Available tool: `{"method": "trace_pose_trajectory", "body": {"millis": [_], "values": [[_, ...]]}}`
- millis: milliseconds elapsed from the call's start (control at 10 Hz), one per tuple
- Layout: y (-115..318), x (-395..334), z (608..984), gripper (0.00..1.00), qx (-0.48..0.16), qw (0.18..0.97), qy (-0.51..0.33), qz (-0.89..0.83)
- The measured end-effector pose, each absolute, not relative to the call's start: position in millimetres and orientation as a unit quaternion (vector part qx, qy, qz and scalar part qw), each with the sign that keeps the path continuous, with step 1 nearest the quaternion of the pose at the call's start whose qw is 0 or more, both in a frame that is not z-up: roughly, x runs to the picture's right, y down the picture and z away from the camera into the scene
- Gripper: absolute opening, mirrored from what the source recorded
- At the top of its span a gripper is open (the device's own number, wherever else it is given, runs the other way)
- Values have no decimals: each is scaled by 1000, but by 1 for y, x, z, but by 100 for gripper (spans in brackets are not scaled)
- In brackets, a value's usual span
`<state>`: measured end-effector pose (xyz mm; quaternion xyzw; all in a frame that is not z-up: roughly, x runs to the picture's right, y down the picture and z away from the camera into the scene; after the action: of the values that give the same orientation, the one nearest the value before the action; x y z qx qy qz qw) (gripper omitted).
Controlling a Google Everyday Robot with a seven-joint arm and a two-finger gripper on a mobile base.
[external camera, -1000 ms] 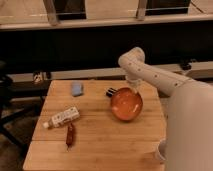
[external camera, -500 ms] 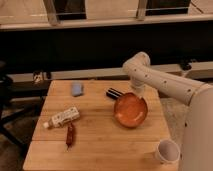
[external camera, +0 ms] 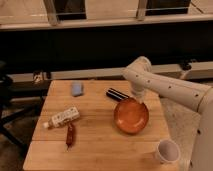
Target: Drag the ceramic bowl in a circle
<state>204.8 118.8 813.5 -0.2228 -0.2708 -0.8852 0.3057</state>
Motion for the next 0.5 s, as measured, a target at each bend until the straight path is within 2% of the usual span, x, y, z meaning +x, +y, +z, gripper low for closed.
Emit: {"method": "trace_pose_trajectory", "body": {"millis": [500], "values": [[153,186,816,0,-216,284,-300,-885]]}}
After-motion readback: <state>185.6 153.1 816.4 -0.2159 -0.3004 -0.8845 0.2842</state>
